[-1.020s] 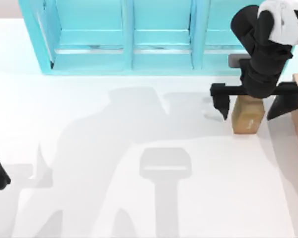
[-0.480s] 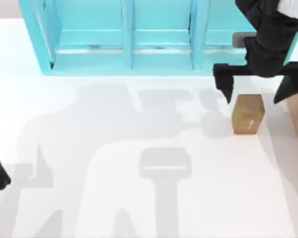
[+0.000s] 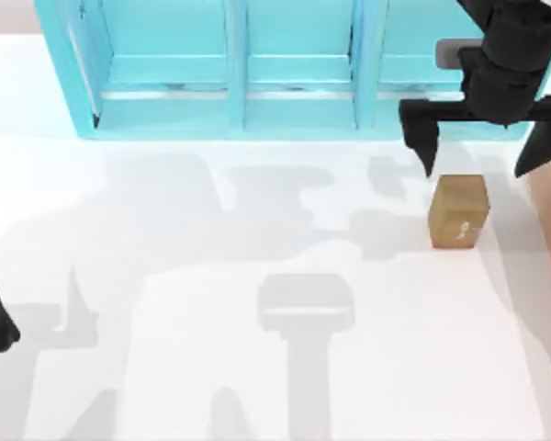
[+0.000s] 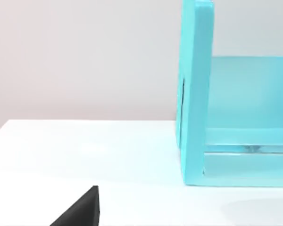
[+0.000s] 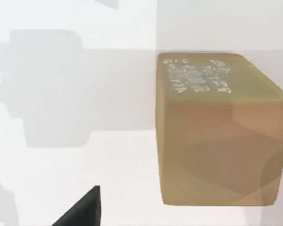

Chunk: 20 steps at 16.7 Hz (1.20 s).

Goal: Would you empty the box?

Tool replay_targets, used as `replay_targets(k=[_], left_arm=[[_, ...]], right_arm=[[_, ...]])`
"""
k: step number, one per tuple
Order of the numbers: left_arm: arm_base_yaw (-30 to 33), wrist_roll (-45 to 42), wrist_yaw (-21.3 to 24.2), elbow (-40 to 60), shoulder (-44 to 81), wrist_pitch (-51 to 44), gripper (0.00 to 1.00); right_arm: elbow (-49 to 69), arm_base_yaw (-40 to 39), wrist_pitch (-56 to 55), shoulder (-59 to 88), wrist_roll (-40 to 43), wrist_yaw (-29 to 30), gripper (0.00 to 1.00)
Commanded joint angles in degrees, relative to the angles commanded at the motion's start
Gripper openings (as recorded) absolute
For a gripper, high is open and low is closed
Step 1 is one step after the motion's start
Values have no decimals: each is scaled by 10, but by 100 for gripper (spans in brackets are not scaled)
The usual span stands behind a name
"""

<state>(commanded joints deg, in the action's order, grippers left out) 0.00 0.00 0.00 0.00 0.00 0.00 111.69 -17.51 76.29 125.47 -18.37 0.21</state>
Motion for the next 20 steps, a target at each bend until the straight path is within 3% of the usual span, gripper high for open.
replay_targets(k=[5, 14, 20], left_arm=[[0, 0, 0, 0, 0, 0, 100], [0, 0, 0, 0, 0, 0, 100], [0, 0, 0, 0, 0, 0, 100]], right_arm=[[-11, 63, 9, -22, 64, -1, 100], [-69, 360, 33, -105, 359, 1, 100], [-80, 394, 38, -117, 393, 1, 100]])
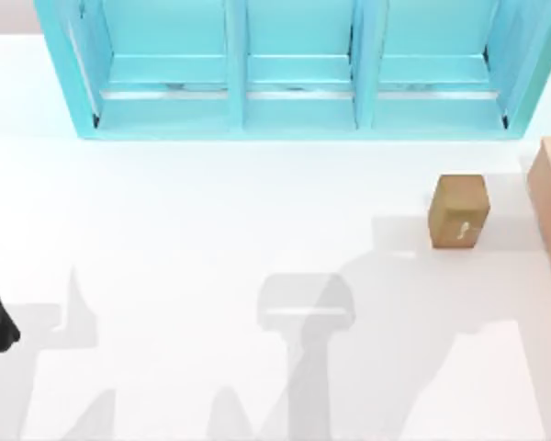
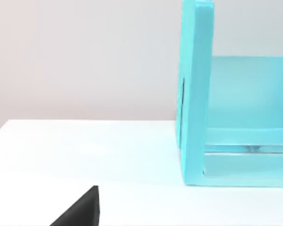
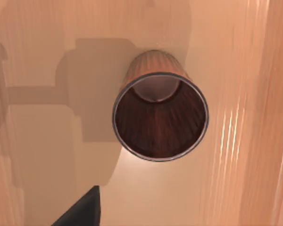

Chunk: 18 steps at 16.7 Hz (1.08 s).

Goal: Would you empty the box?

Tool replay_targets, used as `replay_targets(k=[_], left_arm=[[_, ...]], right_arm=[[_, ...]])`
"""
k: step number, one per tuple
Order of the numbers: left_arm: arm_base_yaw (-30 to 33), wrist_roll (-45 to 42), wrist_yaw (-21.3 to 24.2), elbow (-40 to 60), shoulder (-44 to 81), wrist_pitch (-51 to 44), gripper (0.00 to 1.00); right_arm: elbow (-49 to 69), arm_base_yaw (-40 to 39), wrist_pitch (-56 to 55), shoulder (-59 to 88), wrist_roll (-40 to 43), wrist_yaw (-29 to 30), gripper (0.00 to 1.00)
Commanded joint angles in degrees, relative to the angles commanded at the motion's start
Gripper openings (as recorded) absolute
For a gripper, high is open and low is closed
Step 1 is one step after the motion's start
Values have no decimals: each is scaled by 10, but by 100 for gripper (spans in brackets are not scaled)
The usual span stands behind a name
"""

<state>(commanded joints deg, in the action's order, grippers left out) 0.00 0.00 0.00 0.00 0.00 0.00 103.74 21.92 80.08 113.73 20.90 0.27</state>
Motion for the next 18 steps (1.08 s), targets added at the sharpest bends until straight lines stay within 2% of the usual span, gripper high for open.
replay_targets(k=[4, 13, 18], left_arm=[[0, 0, 0, 0, 0, 0, 100], [0, 0, 0, 0, 0, 0, 100], [0, 0, 0, 0, 0, 0, 100]], right_arm=[[-19, -4, -20, 2, -4, 0, 100], [-177, -7, -198, 22, -7, 0, 100], [-189, -1, -217, 28, -2, 0, 100]])
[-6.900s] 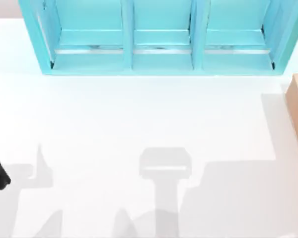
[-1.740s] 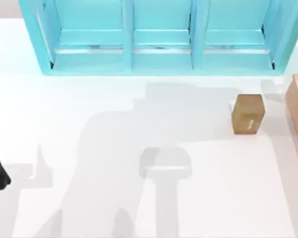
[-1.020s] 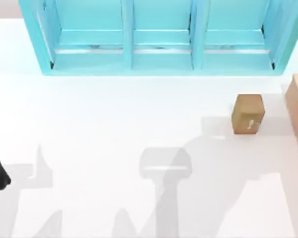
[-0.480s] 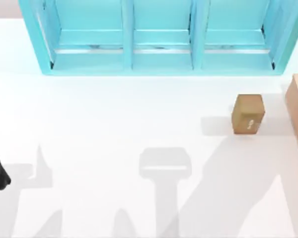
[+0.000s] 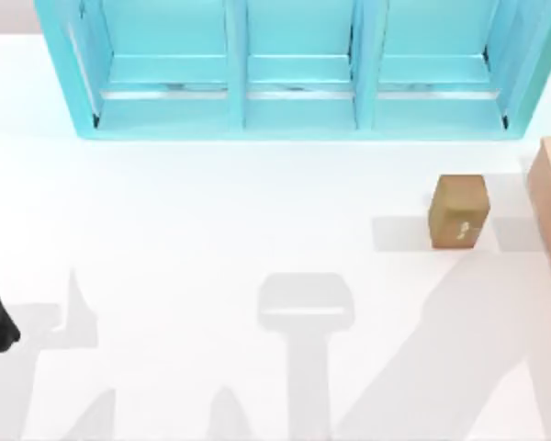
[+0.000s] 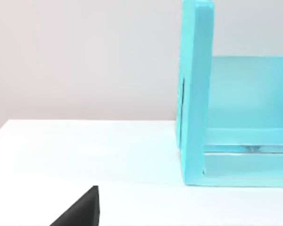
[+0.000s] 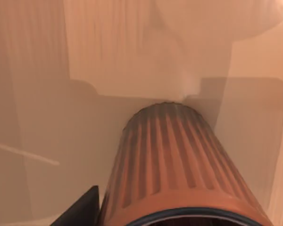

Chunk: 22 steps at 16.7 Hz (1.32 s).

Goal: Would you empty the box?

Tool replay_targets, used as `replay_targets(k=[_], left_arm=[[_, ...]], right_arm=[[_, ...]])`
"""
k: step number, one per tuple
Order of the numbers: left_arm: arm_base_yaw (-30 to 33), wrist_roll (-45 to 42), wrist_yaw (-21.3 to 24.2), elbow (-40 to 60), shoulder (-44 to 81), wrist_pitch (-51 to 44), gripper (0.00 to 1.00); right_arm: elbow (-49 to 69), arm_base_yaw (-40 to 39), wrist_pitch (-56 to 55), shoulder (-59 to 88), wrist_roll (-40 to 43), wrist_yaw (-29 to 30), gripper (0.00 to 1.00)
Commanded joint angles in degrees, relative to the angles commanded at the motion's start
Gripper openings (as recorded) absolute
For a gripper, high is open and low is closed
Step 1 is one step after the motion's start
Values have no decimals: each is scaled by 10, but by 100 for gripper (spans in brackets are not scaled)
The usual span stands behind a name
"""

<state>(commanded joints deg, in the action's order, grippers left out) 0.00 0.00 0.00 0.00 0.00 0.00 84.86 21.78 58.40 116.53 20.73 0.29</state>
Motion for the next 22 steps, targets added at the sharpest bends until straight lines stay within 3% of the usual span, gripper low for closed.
replay_targets(k=[1, 14, 22], left_arm=[[0, 0, 0, 0, 0, 0, 100], [0, 0, 0, 0, 0, 0, 100], [0, 0, 0, 0, 0, 0, 100]], right_arm=[[0, 0, 0, 0, 0, 0, 100], [0, 0, 0, 0, 0, 0, 2], [0, 0, 0, 0, 0, 0, 0]])
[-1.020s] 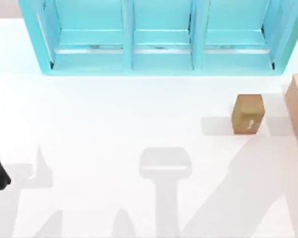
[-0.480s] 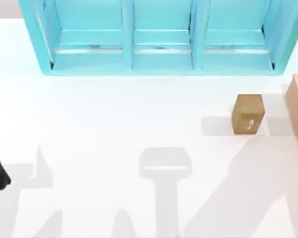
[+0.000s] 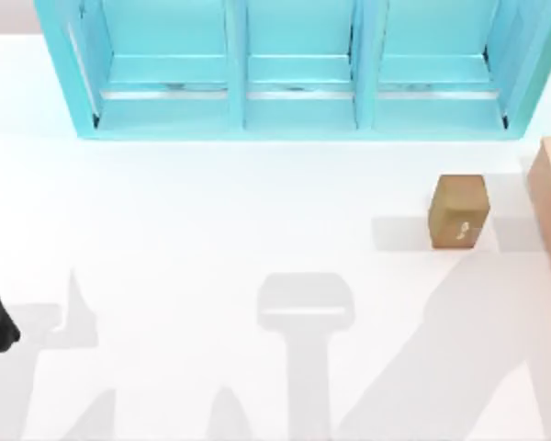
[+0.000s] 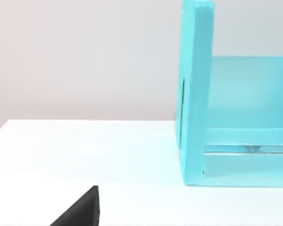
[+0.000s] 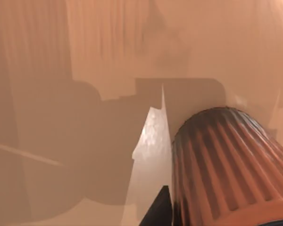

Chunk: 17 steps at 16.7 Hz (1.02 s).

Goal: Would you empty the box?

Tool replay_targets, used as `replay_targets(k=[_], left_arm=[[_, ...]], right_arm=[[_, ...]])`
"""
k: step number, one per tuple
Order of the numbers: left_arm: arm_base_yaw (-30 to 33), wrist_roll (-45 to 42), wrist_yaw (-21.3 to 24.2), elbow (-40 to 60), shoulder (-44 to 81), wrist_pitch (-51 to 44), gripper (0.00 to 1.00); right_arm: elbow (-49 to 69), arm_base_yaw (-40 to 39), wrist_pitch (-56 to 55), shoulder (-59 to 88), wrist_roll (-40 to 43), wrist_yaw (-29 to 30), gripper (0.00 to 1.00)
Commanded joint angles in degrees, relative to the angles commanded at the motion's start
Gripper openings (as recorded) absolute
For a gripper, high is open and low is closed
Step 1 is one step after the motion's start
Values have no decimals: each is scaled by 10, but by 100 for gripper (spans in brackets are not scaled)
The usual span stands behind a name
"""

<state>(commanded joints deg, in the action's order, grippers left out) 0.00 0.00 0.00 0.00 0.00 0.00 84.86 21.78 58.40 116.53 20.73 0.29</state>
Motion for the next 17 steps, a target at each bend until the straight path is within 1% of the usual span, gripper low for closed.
replay_targets(k=[4, 7, 9, 11, 14, 17], left_arm=[[0, 0, 0, 0, 0, 0, 100], [0, 0, 0, 0, 0, 0, 100], [0, 0, 0, 0, 0, 0, 100], [0, 0, 0, 0, 0, 0, 100], [0, 0, 0, 0, 0, 0, 100], [0, 0, 0, 0, 0, 0, 100]], right_arm=[[14, -14, 4, -9, -11, -5, 0], [71, -36, 6, -5, -27, -14, 0], [120, -45, 30, 0, -33, -16, 0], [171, -47, 76, -2, -33, -15, 0], [236, -33, 173, -12, -21, -10, 0], [266, -12, 256, -18, -6, -4, 0]])
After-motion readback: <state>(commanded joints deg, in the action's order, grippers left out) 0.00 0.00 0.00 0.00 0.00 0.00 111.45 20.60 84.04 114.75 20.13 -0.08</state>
